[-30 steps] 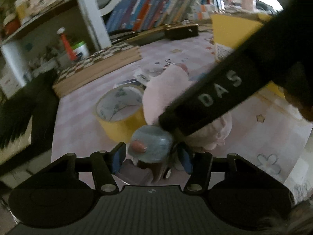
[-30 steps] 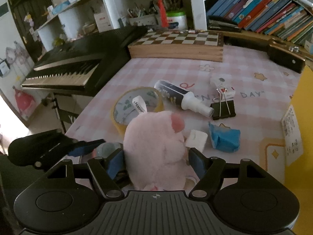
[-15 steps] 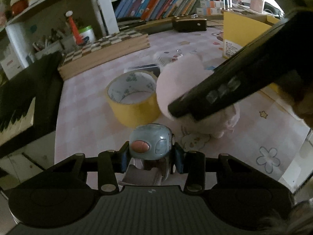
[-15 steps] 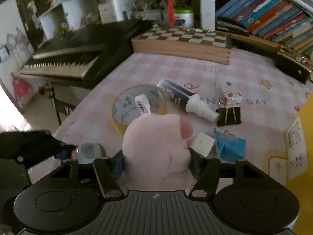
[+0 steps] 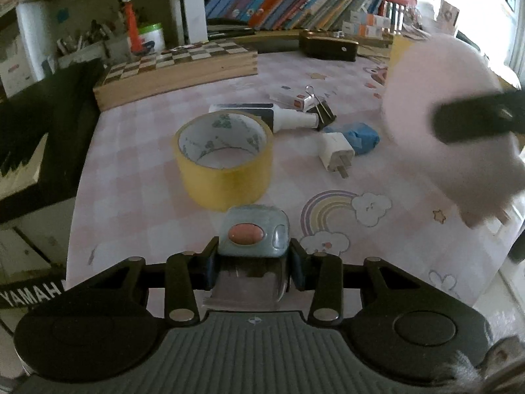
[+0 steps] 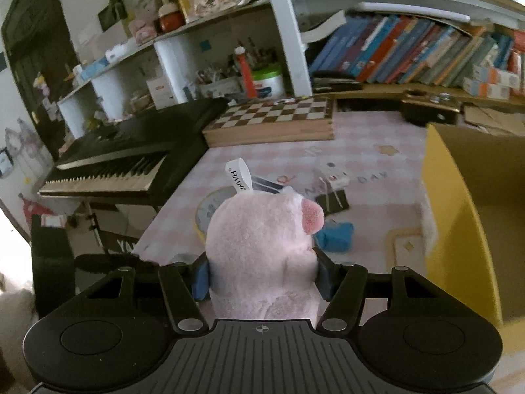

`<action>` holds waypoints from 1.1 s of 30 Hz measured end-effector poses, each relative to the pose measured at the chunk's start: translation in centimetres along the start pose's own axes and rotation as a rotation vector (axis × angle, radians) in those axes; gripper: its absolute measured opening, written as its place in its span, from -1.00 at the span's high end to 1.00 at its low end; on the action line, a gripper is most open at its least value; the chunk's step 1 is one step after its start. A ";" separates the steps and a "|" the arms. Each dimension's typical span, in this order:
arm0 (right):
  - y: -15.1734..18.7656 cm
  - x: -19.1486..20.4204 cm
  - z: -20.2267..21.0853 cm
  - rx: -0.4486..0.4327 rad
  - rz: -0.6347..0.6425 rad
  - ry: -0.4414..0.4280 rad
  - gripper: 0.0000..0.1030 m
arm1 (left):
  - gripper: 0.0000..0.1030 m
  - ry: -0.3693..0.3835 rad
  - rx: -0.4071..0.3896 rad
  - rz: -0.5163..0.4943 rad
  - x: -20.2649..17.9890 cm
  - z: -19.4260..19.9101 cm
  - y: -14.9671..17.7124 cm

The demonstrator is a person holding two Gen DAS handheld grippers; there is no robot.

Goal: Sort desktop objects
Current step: 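Carry the plush pig and toy car in both tools toward the yellow box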

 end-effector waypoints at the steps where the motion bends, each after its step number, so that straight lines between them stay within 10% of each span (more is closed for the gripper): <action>1: 0.3 -0.2 0.5 -0.003 -0.010 0.006 -0.19 | 0.26 0.001 0.000 0.023 0.1 0.2 0.0; 14: 2.9 -1.5 7.8 -0.084 -0.083 0.059 -0.19 | 0.26 0.161 -0.155 0.202 -3.3 9.7 0.2; 33: 11.0 -4.3 16.1 -0.060 -0.197 0.175 -0.19 | 0.26 0.313 -0.135 0.075 -13.0 15.8 4.0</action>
Point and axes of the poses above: each gripper's, at about its wrist camera, not at the fingertips, and z roughly against the way its jaws point, x to its left, y to its underside, the point moved 3 cm from there along -z, roughly the way its jaws point, and after that the axes turned 6 degrees about y, right-handed, at the moved point
